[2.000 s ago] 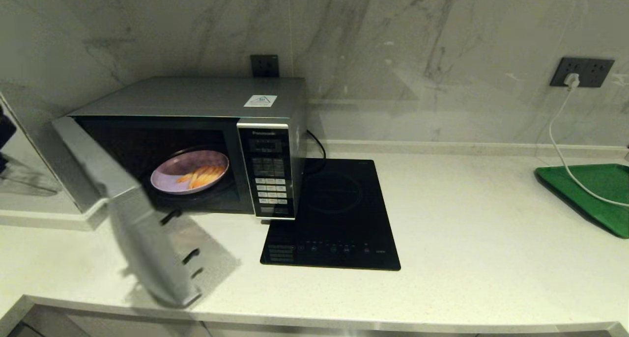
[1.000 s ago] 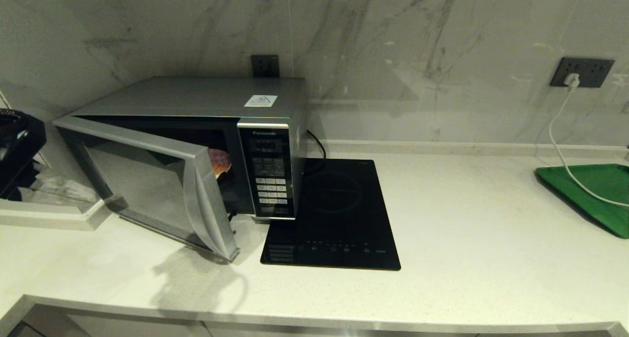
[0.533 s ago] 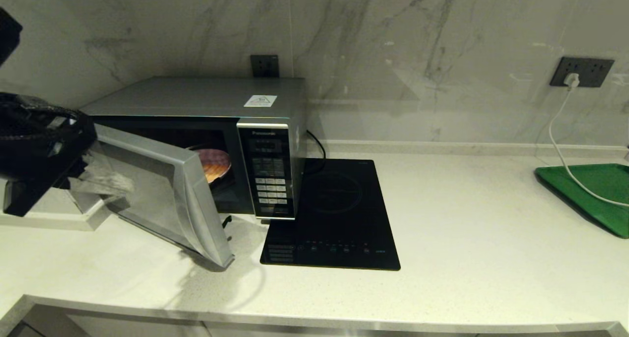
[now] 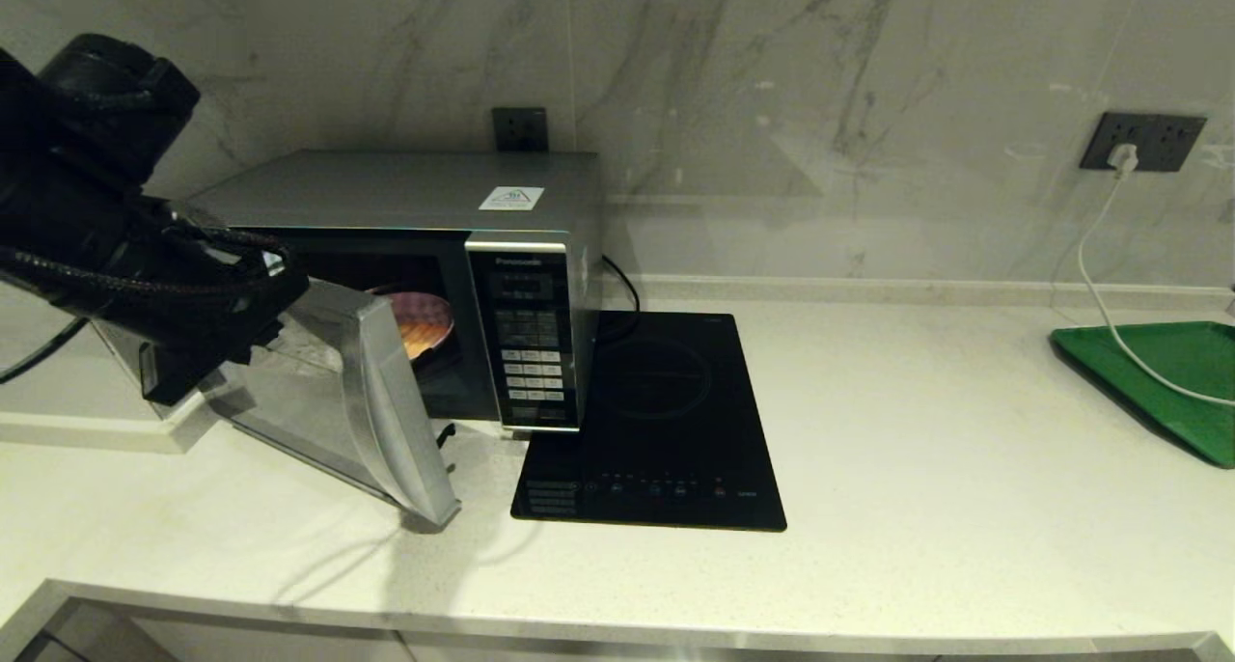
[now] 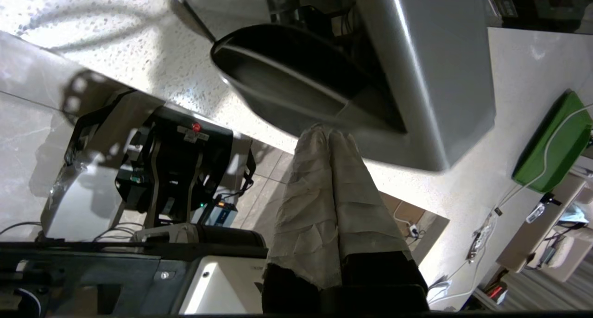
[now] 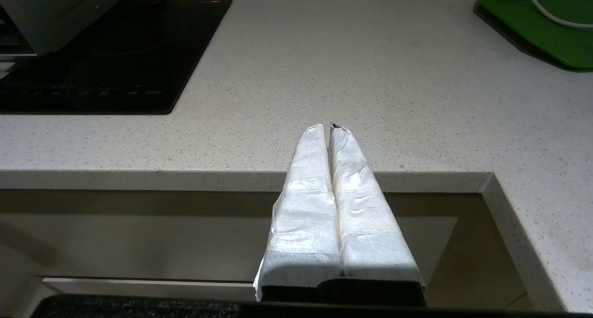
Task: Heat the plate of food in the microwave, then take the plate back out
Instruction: Close the microwave oven
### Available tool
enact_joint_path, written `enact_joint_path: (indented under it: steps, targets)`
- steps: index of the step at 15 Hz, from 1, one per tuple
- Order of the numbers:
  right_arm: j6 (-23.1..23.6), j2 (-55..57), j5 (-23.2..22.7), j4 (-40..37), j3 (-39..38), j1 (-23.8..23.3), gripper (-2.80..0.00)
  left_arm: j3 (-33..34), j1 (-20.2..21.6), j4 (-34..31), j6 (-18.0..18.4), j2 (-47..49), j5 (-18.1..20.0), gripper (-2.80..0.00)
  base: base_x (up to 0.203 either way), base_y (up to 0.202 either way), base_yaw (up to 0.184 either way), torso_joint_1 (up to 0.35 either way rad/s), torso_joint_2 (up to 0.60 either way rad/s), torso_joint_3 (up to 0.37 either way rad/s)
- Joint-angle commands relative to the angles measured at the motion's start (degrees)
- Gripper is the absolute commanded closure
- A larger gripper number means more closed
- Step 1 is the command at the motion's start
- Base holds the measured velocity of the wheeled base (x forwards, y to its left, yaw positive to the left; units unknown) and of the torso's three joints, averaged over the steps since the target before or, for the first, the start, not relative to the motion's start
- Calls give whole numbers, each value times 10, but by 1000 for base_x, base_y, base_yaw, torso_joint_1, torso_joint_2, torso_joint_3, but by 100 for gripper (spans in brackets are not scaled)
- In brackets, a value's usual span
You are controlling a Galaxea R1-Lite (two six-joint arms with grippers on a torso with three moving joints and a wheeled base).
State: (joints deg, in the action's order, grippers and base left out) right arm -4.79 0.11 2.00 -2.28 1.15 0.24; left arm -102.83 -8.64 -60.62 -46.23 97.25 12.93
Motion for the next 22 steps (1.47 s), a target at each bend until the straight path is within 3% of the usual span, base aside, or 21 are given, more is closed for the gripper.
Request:
enact_joint_path:
  steps: [1,3,6,13,18,22]
  targets:
    - [0,0,0,0,0,0,0,-2,-6,18,-2,31,0,0,0,0,0,0,0,0]
    - [0,0,0,0,0,0,0,-2,-7,55,11,43,0,0,0,0,0,0,0,0]
    - [0,0,0,0,0,0,0,-2,-7,98,57,66,-5,0,0,0,0,0,0,0]
    - [0,0,0,0,0,0,0,-3,-18,233,102,113,-5,0,0,0,0,0,0,0]
    - [0,0,0,0,0,0,0,-2,-18,283,162,148,-5,0,0,0,0,0,0,0]
    - [0,0,0,0,0,0,0,-2,-14,296,170,153,-6,0,0,0,0,0,0,0]
